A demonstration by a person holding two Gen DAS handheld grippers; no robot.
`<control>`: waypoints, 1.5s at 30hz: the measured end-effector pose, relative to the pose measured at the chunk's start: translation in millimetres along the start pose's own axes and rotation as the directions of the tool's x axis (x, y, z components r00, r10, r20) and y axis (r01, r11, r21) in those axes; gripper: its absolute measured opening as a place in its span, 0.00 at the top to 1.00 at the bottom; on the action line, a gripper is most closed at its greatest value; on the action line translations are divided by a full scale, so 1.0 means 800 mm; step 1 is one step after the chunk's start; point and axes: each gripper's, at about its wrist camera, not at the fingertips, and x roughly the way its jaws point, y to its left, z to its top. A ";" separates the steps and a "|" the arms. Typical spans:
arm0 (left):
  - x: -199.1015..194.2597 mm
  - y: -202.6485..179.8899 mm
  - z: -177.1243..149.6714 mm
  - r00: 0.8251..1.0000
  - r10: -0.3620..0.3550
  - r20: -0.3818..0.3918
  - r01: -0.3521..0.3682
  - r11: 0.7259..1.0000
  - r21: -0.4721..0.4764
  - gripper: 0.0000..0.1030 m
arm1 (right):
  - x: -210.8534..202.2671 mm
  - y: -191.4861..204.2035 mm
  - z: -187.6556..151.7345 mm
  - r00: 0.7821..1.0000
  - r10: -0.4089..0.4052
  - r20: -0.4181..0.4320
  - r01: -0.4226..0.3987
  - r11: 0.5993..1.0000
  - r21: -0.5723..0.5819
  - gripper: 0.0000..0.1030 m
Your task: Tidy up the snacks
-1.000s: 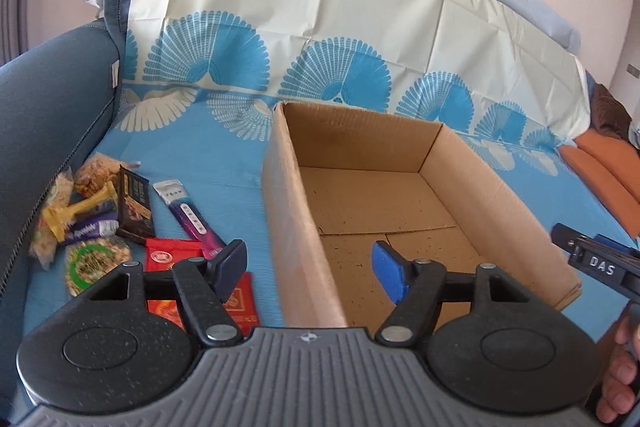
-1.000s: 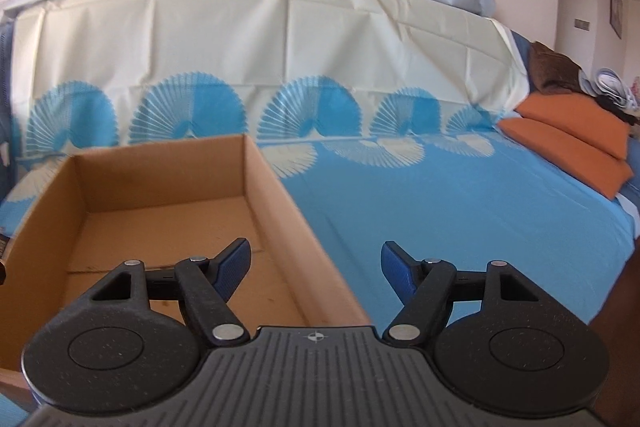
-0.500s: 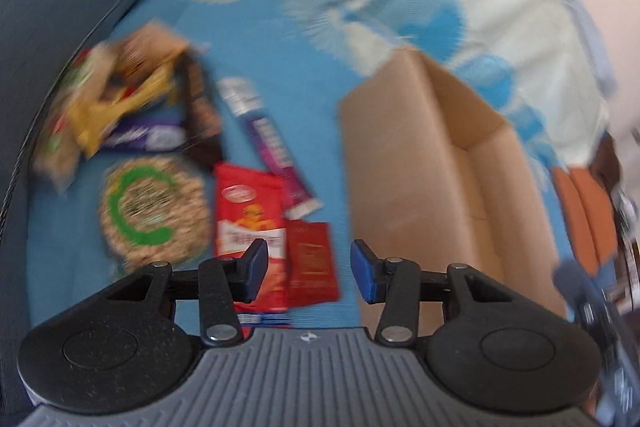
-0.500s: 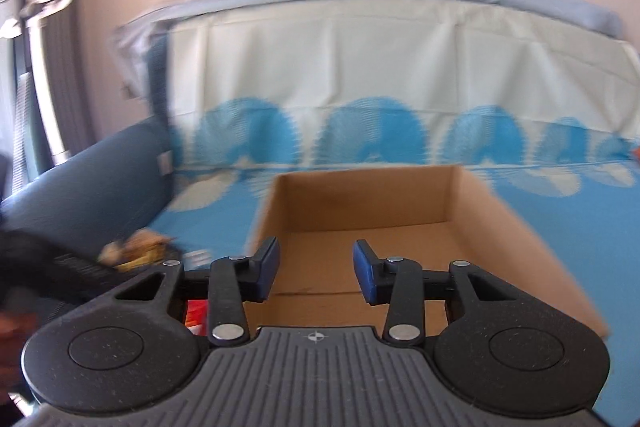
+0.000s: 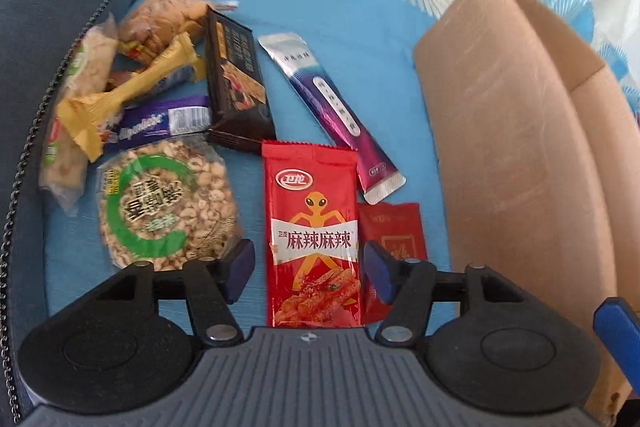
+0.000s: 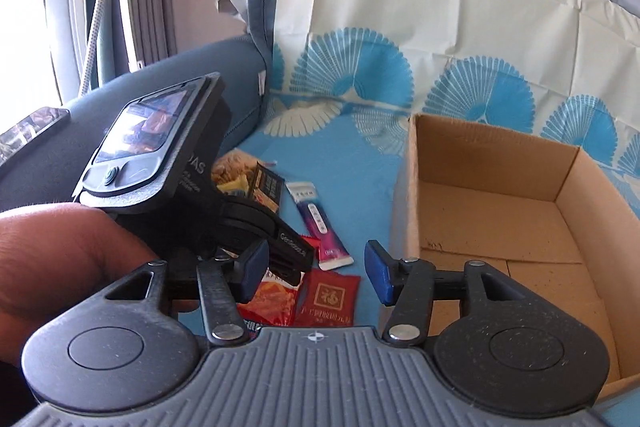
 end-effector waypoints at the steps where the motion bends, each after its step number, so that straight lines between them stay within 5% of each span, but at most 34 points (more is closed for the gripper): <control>1: 0.002 0.000 0.000 1.000 0.000 -0.003 0.000 1.000 0.006 0.32 | 0.003 0.000 0.000 1.000 -0.006 -0.008 0.006 1.000 0.005 0.45; 6: 0.013 -0.011 0.005 0.999 0.028 0.022 -0.030 0.996 0.090 0.31 | 0.013 0.002 -0.002 0.999 -0.033 -0.040 0.032 0.999 -0.005 0.40; 10: 0.016 -0.016 0.002 0.995 0.078 0.055 -0.086 0.982 0.166 0.49 | 0.018 0.009 -0.007 0.997 -0.047 -0.068 0.045 0.999 -0.028 0.37; 13: 0.009 -0.004 0.000 0.992 0.106 0.066 -0.116 0.980 0.163 0.54 | 0.022 0.018 -0.007 0.996 -0.051 -0.073 0.048 0.998 -0.045 0.35; 21: -0.021 0.045 -0.008 0.997 0.061 0.041 -0.065 0.993 0.103 0.61 | 0.039 0.034 -0.008 0.993 -0.049 -0.106 0.044 0.998 -0.047 0.34; 23: -0.025 0.052 -0.011 0.998 0.049 0.035 -0.052 0.993 0.106 0.74 | 0.051 0.038 -0.010 0.991 -0.059 -0.124 0.054 0.998 -0.039 0.35; 27: -0.031 0.064 -0.014 1.000 0.026 0.015 -0.027 0.995 0.091 0.83 | 0.082 0.039 -0.017 0.981 -0.095 -0.168 0.093 0.995 -0.025 0.36; 32: -0.033 0.077 -0.016 1.000 -0.017 -0.012 0.018 0.998 0.055 0.82 | 0.119 0.035 -0.034 0.962 -0.139 -0.233 0.140 0.990 -0.012 0.39; 36: -0.038 0.080 -0.017 0.998 -0.056 0.003 0.055 0.998 0.034 0.60 | 0.136 0.042 -0.043 0.962 -0.188 -0.200 0.177 0.982 -0.072 0.41; 41: -0.037 0.081 -0.016 0.999 -0.049 0.000 0.049 0.999 0.024 0.59 | 0.152 0.036 -0.054 0.959 -0.214 -0.187 0.203 0.976 -0.074 0.46; 42: -0.037 0.080 -0.016 0.999 -0.048 0.000 0.048 0.999 0.024 0.58 | 0.152 0.037 -0.054 0.959 -0.220 -0.177 0.209 0.975 -0.075 0.50; 43: -0.038 0.080 -0.016 0.999 -0.044 -0.002 0.044 0.999 0.025 0.58 | 0.153 0.036 -0.055 0.960 -0.223 -0.167 0.212 0.974 -0.080 0.67; 45: -0.039 0.079 -0.016 0.999 -0.043 0.003 0.043 0.999 0.027 0.58 | 0.151 0.033 -0.059 0.968 -0.210 -0.140 0.200 0.977 -0.079 0.76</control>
